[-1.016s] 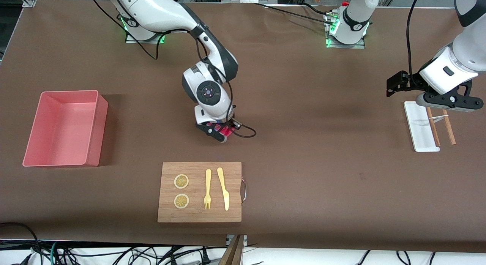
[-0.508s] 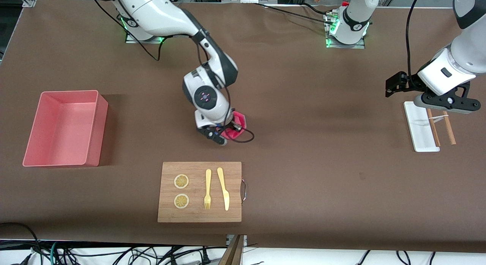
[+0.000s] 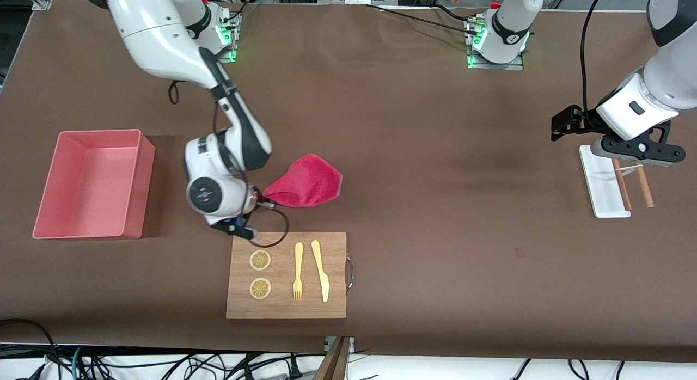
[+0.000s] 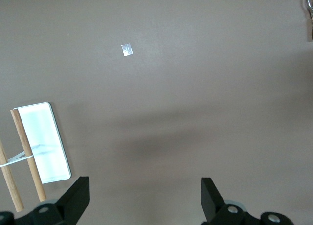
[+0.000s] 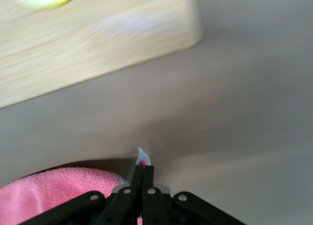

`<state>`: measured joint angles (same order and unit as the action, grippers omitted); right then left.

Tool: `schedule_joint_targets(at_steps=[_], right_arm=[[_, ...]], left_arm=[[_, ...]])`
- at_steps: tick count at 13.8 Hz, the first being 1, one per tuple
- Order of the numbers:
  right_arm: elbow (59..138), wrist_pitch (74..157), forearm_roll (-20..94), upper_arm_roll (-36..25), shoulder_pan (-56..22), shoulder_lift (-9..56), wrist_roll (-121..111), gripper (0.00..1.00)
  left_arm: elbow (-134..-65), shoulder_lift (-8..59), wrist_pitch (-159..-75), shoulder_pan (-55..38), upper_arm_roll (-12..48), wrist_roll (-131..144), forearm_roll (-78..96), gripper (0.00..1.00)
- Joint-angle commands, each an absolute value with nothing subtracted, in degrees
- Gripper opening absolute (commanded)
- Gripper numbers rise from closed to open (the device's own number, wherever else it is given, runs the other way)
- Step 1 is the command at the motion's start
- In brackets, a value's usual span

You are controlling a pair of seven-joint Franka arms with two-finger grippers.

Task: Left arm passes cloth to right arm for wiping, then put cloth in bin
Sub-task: 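Wipe the table beside the cutting board with the right gripper's cloth, then carry the cloth into the pink bin and open the right gripper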

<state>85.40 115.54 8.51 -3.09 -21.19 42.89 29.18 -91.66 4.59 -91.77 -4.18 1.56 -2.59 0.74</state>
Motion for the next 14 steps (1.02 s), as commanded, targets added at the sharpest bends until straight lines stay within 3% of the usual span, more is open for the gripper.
schedule_joint_targets(at_steps=[1, 5, 8, 14], right_arm=[[85.6, 112.0, 7.6, -6.9, -21.0, 41.6, 20.2, 0.0], [85.4, 106.5, 7.7, -10.2, -21.0, 36.8, 14.3, 0.0], [85.0, 95.1, 8.3, -10.5, -21.0, 30.2, 14.6, 0.0], [66.9, 68.2, 7.8, -15.3, -19.2, 27.7, 11.0, 0.0]], left_arm=[[-90.0, 6.1, -90.8, -5.1, 1.5, -2.7, -0.4, 1.0], [-89.5, 6.5, -91.1, -6.2, 1.5, -2.5, -0.9, 1.0], [-88.9, 6.9, -91.5, -5.5, 1.2, -2.9, 0.3, 1.0], [-86.6, 6.8, -91.4, -2.8, 0.4, -2.5, 3.8, 1.0]])
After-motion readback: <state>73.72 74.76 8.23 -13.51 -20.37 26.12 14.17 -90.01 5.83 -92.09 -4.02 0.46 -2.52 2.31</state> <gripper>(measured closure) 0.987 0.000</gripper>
